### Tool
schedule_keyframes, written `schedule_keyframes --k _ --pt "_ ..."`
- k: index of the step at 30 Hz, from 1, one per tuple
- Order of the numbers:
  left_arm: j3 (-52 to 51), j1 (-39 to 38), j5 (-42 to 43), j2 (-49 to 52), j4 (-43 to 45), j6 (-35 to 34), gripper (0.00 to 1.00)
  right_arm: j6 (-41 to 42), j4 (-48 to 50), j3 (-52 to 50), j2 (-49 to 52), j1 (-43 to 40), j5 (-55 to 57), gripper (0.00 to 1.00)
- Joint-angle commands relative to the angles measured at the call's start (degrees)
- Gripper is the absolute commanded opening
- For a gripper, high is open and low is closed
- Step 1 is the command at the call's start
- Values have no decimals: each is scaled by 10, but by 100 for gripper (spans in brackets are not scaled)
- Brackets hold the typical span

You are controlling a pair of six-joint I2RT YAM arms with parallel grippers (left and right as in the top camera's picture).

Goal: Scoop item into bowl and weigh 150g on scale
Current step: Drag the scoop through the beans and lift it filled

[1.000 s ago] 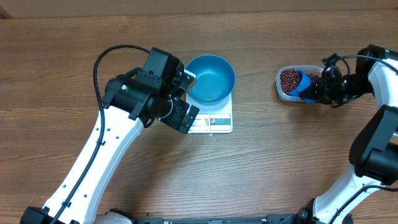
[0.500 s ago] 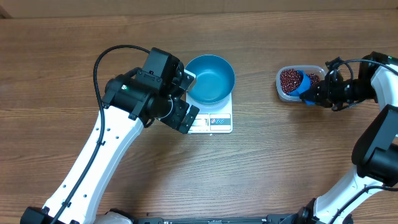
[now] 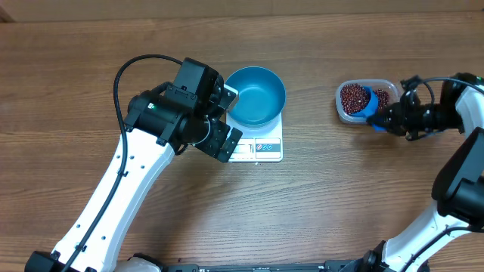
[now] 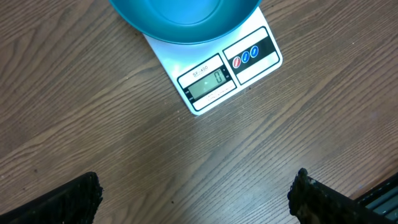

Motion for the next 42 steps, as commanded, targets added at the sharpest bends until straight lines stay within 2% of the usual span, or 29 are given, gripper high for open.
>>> schedule_keyframes --k 1,19,42 --pt "2 -4 -4 3 2 -2 99 -39 0 -17 0 -12 -58 4" --pt "2 -4 -4 3 2 -2 100 -39 35 -36 0 -14 -131 4" --pt "2 -4 -4 3 2 -2 100 -35 43 -36 0 -29 -122 4"
